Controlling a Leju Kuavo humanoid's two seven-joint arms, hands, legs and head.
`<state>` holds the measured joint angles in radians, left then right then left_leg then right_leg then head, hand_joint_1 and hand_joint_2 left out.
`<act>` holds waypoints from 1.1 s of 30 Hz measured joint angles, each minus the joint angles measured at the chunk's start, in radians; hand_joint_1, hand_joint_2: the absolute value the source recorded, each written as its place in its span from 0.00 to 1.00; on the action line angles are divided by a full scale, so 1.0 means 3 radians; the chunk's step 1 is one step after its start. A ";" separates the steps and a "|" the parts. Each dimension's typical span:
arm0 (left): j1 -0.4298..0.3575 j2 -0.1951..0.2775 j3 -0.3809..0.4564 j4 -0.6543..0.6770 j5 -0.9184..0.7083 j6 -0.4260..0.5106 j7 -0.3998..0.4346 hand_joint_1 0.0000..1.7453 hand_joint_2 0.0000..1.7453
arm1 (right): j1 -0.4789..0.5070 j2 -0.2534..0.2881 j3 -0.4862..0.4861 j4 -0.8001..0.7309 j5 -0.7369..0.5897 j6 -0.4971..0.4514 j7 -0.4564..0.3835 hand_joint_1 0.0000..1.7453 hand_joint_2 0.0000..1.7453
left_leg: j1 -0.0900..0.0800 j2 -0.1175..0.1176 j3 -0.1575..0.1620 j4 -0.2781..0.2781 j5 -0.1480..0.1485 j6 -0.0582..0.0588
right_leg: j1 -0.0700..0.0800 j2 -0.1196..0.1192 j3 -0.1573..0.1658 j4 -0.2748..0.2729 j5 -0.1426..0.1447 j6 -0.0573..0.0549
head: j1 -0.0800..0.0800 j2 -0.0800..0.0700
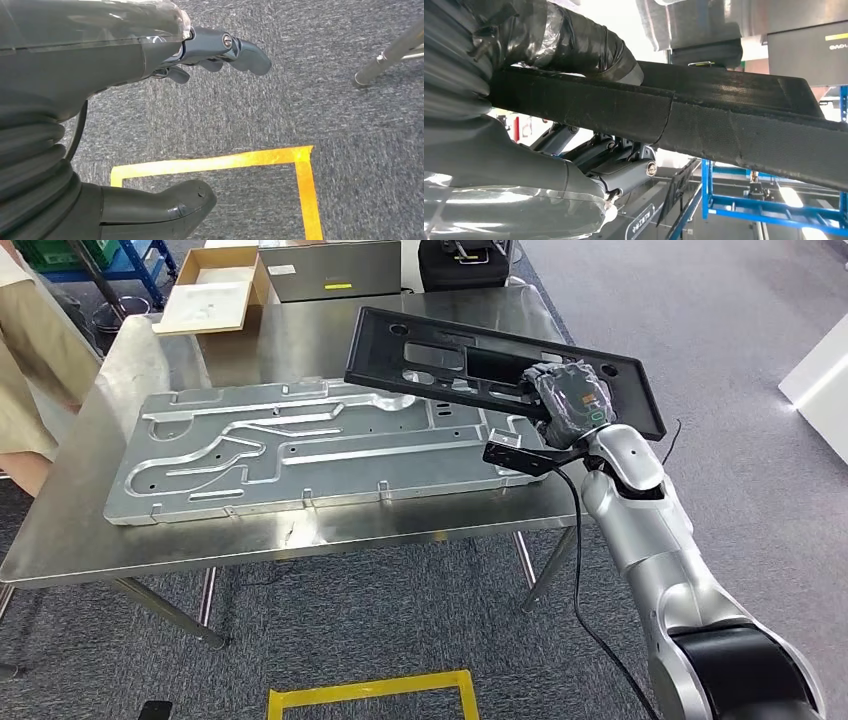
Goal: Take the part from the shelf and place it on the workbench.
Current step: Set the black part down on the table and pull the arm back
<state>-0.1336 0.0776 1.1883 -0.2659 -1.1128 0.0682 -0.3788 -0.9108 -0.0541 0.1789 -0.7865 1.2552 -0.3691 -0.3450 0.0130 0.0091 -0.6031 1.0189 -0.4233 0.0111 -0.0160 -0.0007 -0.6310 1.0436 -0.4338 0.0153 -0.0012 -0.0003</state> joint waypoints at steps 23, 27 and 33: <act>0.0149 0.0098 -0.0019 0.0000 0.0005 -0.0028 -0.0011 0.00 1.00 | -0.0189 -0.0099 0.0044 0.1190 -0.0037 0.0487 -0.0044 1.00 1.00 | 0.0001 -0.0001 -0.0001 -0.0048 0.0034 0.0064 | 0.0041 0.0019 -0.0216 0.0462 -0.0309 -0.0022 | 0.0000 0.0000; 0.0161 0.0099 -0.0019 0.0000 0.0004 -0.0025 -0.0020 0.00 1.00 | -0.0185 -0.0157 0.0087 0.1280 0.0001 0.0511 -0.0015 0.00 1.00 | 0.0001 -0.0007 -0.0001 -0.0037 0.0027 0.0059 | 0.0008 0.0015 -0.0360 0.0719 -0.0296 0.0007 | 0.0000 0.0000; 0.0166 0.0123 -0.0019 0.0000 0.0004 0.0014 -0.0034 0.00 1.00 | -0.0210 -0.0248 0.0113 0.1333 0.0021 0.0531 0.0041 0.00 1.00 | -0.0017 -0.0008 -0.0007 0.0003 -0.0011 -0.0034 | 0.0028 -0.0001 0.0016 -0.0066 0.0005 -0.0059 | 0.0000 0.0000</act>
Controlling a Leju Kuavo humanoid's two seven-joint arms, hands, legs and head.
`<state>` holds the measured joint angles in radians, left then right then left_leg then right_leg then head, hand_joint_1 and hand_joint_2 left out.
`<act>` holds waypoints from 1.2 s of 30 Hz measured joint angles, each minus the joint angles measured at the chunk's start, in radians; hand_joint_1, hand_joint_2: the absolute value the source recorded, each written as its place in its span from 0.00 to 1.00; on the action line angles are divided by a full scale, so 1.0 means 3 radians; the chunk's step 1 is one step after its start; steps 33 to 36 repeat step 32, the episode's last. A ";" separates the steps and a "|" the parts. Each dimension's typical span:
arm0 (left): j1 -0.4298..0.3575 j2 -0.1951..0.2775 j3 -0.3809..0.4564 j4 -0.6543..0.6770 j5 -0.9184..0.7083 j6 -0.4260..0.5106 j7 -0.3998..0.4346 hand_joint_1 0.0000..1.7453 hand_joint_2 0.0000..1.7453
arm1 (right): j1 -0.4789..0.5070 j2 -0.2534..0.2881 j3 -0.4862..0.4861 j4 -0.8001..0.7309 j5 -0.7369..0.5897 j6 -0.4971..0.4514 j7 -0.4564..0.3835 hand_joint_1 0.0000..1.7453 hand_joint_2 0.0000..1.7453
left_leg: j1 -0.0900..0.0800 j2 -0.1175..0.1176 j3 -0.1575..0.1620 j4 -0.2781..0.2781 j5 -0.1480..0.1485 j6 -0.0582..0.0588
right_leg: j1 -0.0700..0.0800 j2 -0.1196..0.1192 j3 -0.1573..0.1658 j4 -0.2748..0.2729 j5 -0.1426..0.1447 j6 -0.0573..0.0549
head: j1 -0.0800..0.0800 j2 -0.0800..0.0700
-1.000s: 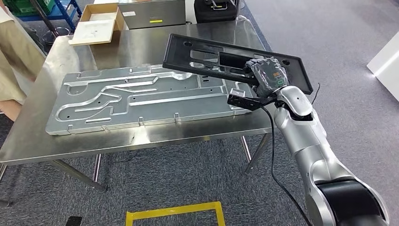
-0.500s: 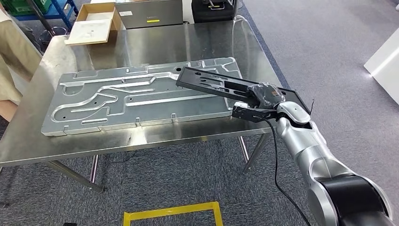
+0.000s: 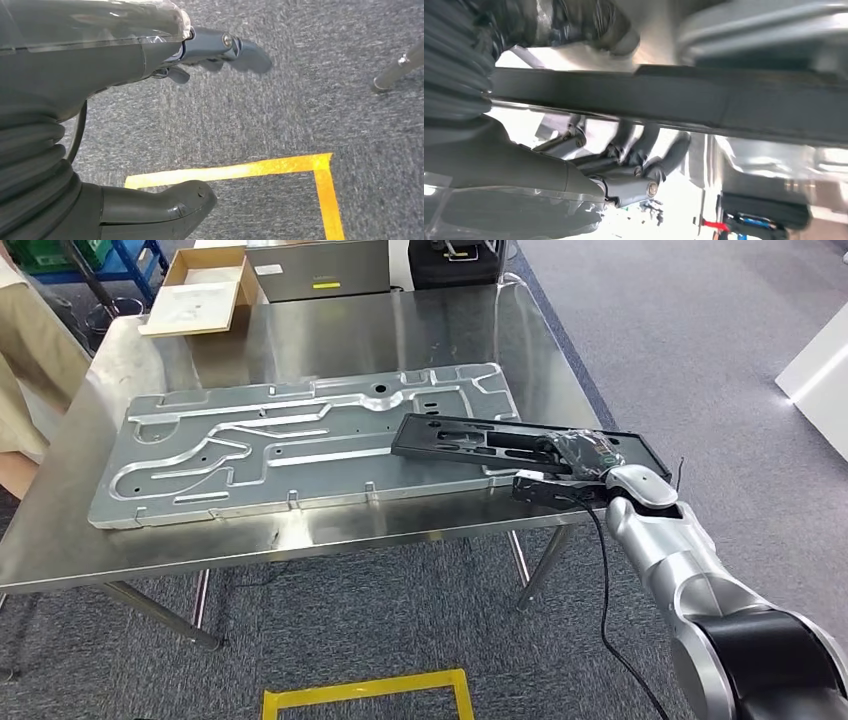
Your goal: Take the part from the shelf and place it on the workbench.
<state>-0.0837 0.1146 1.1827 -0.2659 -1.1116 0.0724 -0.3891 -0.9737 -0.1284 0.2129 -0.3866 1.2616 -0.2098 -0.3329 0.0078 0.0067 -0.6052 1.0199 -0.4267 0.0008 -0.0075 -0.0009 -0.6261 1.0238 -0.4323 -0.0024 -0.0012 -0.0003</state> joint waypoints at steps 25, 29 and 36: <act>0.0025 0.0076 0.0057 0.0000 -0.0064 0.0129 0.0034 0.00 0.00 | 0.0144 -0.0299 0.0006 0.0039 -0.0018 -0.0504 0.0192 0.00 0.00 | 0.0010 0.0001 0.0039 -0.0031 0.0009 0.0103 | -0.0017 0.0018 -0.0289 0.0689 -0.0276 0.0067 | 0.0001 0.0000; 0.0023 0.0075 0.0058 0.0000 -0.0064 0.0129 0.0035 0.00 0.00 | 0.0133 -0.0307 0.0006 0.0031 -0.0018 -0.0506 0.0191 0.00 0.00 | -0.0006 -0.0001 0.0025 0.0006 -0.0016 0.0047 | -0.0001 0.0004 0.0046 0.0010 -0.0026 0.0028 | 0.0000 0.0000; 0.0023 0.0076 0.0058 0.0000 -0.0065 0.0129 0.0033 0.00 0.00 | 0.0139 -0.0309 0.0001 0.0027 -0.0040 -0.0540 0.0155 0.00 0.00 | -0.0009 0.0000 0.0026 0.0001 -0.0014 0.0007 | 0.0005 0.0007 0.0044 -0.0004 -0.0023 -0.0010 | 0.0000 0.0000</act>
